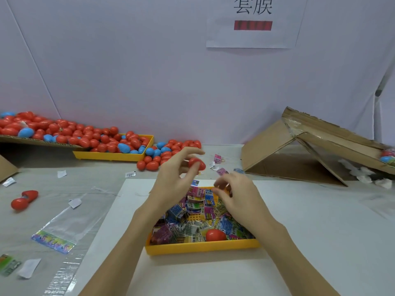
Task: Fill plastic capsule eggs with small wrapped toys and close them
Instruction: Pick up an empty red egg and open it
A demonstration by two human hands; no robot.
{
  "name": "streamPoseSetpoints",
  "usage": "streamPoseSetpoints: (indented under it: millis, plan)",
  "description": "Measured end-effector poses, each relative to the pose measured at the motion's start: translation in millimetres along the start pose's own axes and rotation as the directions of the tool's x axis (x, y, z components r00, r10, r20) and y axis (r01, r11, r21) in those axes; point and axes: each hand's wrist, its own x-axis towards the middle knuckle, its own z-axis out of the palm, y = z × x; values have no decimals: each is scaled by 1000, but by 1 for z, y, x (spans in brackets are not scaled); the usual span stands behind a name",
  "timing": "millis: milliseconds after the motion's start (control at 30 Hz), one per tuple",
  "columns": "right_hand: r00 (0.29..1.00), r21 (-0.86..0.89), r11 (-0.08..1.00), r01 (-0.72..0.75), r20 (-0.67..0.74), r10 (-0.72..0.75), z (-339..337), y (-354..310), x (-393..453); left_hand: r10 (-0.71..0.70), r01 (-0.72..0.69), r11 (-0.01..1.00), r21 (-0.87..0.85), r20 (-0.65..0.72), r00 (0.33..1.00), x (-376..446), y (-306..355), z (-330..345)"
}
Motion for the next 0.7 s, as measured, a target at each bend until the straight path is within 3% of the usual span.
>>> streamPoseSetpoints:
  millis: [100,200,467,700]
  plan:
    - [1000,-249,968,8,24,-2,10,-6,0,-230,215,936,-279,-23,973,2,-4,-5]
    - [1000,-316,949,9,25,-1,14,-11,5,-312,295,852,-432,31,949,4,-5,-7]
    - [998,-148,988,-39,49,46,17,-7,2,-404,374,797,-474,43,914,4,-5,-7]
    - [993,-434,896,-100,13,117,22,-20,0,-383,388,814,-432,102,918,4,-7,-6]
